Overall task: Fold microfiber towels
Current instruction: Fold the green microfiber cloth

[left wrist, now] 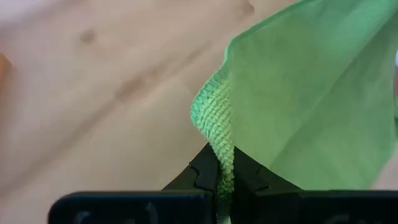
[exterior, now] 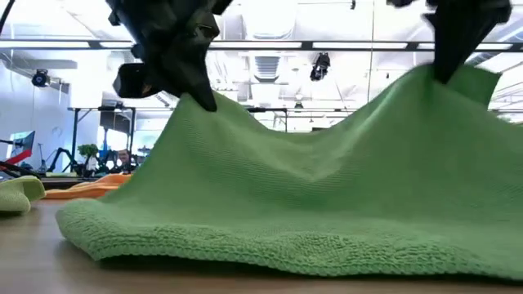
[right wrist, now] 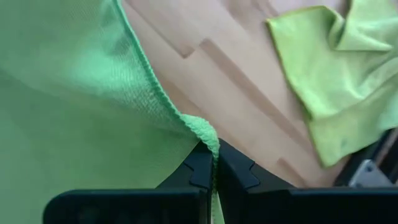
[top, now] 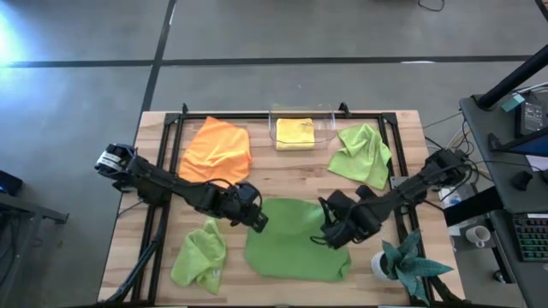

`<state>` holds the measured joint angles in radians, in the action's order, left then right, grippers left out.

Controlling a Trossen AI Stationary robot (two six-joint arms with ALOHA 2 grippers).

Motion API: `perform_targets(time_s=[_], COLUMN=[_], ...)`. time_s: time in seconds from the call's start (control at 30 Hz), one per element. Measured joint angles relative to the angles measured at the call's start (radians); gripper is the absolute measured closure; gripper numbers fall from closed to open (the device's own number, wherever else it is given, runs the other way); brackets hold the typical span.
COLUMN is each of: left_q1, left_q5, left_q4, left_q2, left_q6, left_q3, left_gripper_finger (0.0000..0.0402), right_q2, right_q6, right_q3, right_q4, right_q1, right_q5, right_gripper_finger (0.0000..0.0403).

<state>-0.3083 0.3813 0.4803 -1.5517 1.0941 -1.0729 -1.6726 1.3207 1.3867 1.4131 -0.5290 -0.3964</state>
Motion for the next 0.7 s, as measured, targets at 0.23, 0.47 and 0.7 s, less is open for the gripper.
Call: perform_targets(time_s=[0.23,0.47,0.7], left_q1=[0.090,0.162,0.197], left_q5=[0.025,0.025,0.024], left_q4=[0.001,0.001,0.001], left_q2=[-0.006,-0.006,-0.006], left_q6=[-0.065,-0.090,-0.139], left_q3=[0.002,0.002,0.027], left_gripper_finger=[0.0402,0.0402,0.0402], right_q2=[0.000,0.000,0.000], right_q6=[-0.064,-0.144,-0.278], right_q3=[-0.094,-0.158,-0.195], right_q4=[-0.010,-0.022,-0.100], right_q1=[0.079,0.156,0.212], right_q5=[-0.055,-0.087,-0.081], right_gripper_finger=[0.0394,0.0394,0.0394])
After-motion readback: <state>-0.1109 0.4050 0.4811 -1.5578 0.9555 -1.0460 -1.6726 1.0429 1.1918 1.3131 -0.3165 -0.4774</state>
